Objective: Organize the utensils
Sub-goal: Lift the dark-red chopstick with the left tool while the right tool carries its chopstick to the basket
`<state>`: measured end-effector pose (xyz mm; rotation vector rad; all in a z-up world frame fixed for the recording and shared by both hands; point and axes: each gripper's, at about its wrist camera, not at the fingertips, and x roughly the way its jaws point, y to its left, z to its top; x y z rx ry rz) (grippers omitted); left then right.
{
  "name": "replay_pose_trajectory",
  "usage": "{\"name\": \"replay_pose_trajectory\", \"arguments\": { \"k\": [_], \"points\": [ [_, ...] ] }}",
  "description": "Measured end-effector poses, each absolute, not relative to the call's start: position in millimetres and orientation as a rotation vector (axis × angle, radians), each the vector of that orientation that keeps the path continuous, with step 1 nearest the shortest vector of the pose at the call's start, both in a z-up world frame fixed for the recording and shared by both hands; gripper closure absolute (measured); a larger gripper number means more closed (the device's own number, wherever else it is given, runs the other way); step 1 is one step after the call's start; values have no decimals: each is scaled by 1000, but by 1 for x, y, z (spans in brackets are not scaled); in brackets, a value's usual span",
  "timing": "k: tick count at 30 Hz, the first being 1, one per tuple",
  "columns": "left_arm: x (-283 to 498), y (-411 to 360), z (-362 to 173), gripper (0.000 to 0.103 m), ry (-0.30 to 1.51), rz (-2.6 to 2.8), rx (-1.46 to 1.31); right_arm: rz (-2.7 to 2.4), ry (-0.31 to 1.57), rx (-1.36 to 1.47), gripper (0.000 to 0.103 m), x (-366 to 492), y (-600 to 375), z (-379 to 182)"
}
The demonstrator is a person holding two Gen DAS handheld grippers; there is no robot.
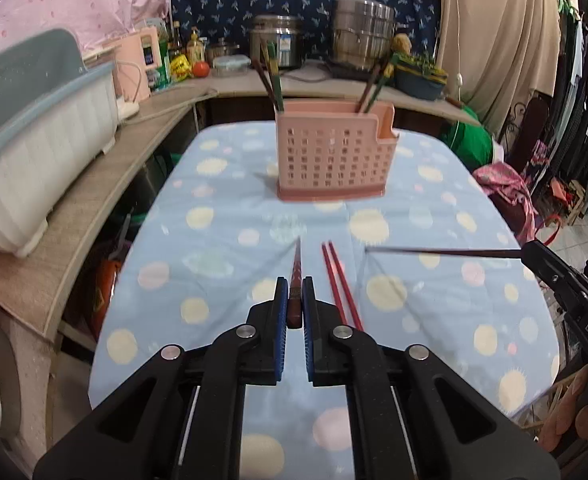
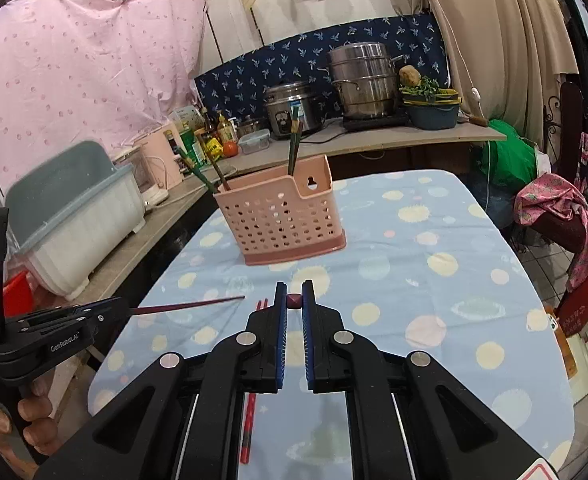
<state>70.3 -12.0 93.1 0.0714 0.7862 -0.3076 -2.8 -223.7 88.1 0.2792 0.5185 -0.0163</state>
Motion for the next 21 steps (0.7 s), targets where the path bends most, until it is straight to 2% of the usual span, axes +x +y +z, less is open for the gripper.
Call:
{"name": "replay_pose_trajectory", "arguments": {
  "k": [21],
  "points": [
    [156,-27,191,96,628,-340,7,71,374,315,96,81,-247,172]
  ]
}}
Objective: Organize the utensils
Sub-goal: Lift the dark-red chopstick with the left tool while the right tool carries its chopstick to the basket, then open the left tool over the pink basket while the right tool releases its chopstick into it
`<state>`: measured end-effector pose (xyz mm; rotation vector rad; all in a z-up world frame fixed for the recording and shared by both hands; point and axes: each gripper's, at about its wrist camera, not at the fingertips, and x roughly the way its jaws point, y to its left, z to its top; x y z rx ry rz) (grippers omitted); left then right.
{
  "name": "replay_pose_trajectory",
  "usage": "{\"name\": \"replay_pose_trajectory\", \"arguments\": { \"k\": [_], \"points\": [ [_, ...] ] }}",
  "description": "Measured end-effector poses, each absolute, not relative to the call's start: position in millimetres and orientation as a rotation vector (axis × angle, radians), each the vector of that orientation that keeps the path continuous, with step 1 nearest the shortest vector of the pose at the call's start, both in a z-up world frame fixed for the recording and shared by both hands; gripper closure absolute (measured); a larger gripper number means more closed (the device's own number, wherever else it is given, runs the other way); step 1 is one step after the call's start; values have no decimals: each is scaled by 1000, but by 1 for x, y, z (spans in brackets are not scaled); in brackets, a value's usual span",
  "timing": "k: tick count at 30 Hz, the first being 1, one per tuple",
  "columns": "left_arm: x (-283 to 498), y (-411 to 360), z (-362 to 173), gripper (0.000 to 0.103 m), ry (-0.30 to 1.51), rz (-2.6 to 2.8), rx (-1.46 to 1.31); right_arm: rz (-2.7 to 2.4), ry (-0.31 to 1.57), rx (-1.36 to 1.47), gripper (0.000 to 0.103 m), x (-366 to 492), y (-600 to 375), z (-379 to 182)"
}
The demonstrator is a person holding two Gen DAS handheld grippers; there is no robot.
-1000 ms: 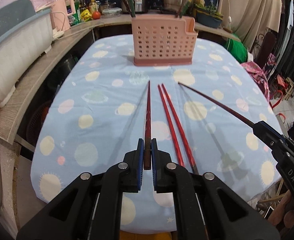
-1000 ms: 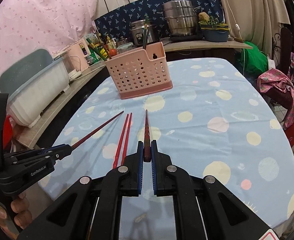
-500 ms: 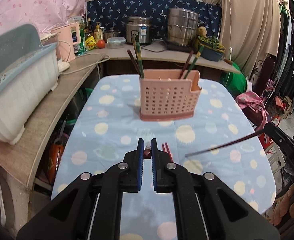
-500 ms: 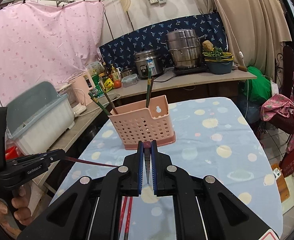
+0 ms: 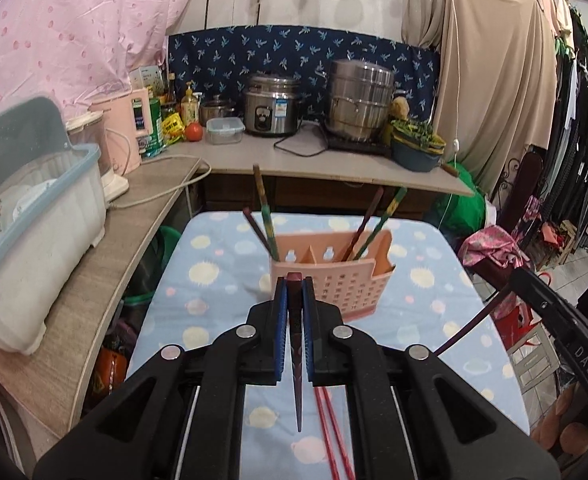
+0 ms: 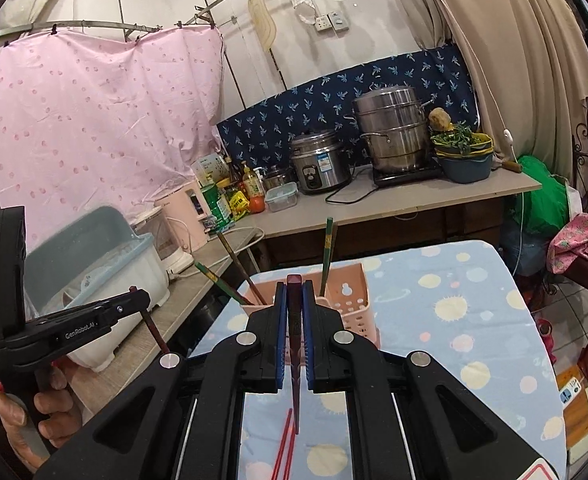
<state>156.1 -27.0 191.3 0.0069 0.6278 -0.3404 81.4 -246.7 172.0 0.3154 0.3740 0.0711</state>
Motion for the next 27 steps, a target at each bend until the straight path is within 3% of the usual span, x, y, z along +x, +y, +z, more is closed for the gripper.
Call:
{"name": "replay_pose_trajectory", "arguments": {
  "k": [13,27],
  "points": [
    [212,-43,274,96,441,-358,-68,82,214,342,96,148,-265,246],
    [264,-60,258,96,413,-330,-62,43,256,340,96,220,-267,226]
  ]
}}
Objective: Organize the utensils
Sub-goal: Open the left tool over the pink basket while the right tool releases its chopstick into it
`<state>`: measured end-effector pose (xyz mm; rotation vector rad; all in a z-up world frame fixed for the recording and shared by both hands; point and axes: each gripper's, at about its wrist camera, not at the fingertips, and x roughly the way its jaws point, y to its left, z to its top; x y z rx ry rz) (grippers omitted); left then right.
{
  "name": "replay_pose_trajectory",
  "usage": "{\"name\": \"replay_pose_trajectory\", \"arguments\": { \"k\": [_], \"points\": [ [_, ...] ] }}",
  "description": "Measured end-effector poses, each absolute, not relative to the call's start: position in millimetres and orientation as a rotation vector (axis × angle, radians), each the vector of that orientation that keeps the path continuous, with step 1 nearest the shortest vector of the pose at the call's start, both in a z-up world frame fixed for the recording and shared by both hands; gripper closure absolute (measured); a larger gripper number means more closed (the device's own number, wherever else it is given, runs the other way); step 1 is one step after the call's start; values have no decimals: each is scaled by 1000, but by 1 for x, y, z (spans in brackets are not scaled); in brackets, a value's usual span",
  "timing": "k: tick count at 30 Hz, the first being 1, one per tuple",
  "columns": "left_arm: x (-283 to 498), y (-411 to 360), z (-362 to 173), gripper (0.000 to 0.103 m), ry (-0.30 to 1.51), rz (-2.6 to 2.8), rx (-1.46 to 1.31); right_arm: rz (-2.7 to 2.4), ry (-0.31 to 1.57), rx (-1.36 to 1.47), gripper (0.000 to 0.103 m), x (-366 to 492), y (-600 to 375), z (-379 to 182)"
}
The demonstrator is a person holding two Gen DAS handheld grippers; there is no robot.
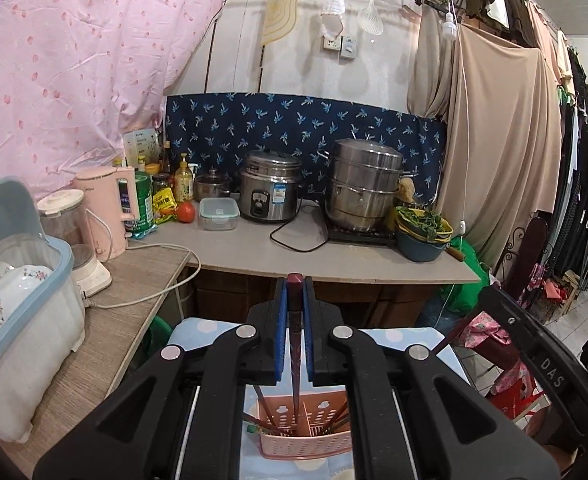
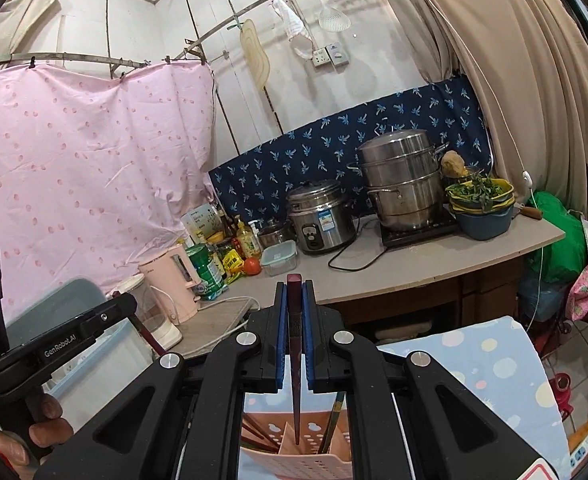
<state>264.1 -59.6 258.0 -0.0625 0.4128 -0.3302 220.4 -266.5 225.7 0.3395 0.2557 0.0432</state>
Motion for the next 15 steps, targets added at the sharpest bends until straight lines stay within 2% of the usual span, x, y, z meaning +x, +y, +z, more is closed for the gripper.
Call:
{"name": "replay_pose_trajectory", "arguments": {
  "k": [10,15],
  "points": [
    [282,-64,215,96,490,-314,-39,40,377,338,96,244,-263,175],
    [283,-63,207,95,510,-305,-36,36,402,345,91,246,-264,165]
  ]
}}
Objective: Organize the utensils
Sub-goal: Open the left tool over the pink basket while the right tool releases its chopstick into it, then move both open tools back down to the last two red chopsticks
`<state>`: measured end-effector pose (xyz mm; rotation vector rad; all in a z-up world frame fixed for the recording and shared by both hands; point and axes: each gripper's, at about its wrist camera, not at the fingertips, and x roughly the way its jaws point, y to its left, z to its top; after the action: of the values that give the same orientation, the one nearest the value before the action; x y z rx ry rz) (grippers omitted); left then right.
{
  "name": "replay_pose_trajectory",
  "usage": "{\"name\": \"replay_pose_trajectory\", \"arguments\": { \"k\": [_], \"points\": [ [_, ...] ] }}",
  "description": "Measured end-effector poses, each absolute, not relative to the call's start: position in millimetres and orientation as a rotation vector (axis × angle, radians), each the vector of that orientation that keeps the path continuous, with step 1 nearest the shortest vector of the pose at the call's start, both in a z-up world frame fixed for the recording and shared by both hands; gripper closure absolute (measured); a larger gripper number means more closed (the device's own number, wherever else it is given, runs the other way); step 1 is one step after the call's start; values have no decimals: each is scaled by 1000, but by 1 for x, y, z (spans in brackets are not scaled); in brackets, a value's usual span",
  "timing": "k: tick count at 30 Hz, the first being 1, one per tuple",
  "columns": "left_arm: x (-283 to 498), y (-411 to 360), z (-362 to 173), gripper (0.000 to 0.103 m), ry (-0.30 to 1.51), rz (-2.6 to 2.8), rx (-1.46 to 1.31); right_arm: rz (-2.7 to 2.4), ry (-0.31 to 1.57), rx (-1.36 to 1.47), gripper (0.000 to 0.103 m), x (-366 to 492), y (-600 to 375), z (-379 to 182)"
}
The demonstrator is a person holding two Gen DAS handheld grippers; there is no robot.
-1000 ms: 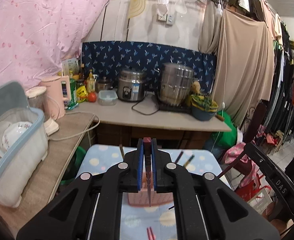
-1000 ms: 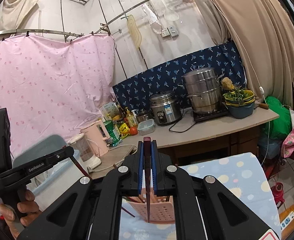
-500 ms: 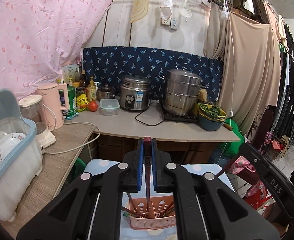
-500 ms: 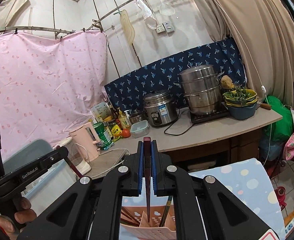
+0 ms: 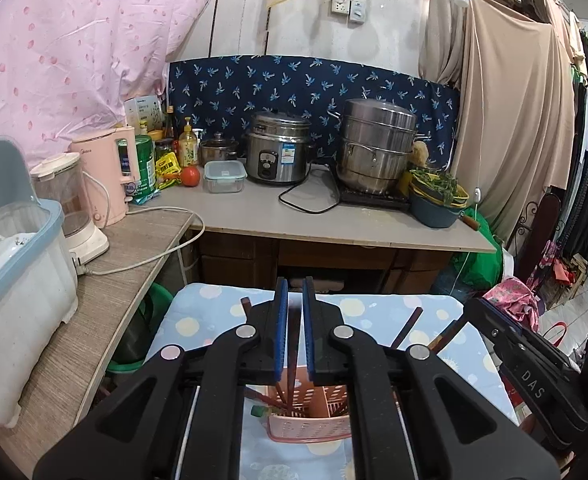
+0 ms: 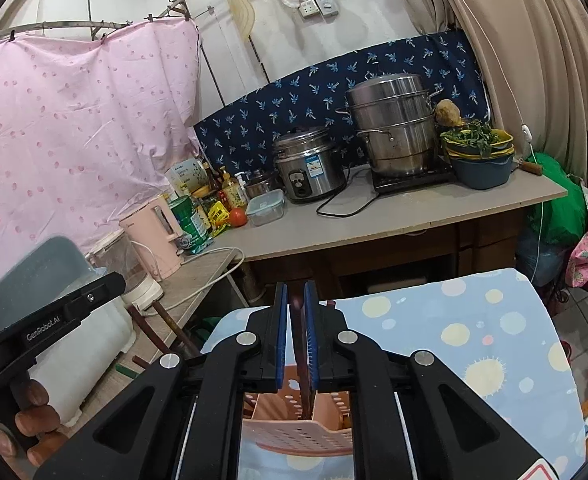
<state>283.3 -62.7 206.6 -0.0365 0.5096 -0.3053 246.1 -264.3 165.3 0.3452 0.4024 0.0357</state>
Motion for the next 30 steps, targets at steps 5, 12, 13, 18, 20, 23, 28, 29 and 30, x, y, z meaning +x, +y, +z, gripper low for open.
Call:
{"name": "replay_pose_trajectory", "arguments": {
  "k": [5,12,13,18,20,23,28,29,30],
  "points": [
    [279,-60,205,69,501,-288,-39,35,398,352,83,239,-266,168],
    [263,-57,209,54,476,-270,-16,57,387,325,80,221,-256,175],
    [260,-58,210,51,469,-265,-8,61,385,320,79,218,-254,176],
    [240,-61,210,47,451,-237,46,86,391,306,77,196,-243,175],
    [232,-60,209,47,448,-228,57,99,399,299,77,188,-238,173],
    [221,-56,207,47,452,-219,65,101,405,273,76,173,-229,171],
    [203,-52,198,47,471,-205,92,91,412,222,72,147,-217,163],
    [200,-52,196,47,478,-207,92,95,419,220,71,142,-216,161],
    [196,-51,193,47,486,-207,93,98,427,220,71,137,-215,159]
  ]
}}
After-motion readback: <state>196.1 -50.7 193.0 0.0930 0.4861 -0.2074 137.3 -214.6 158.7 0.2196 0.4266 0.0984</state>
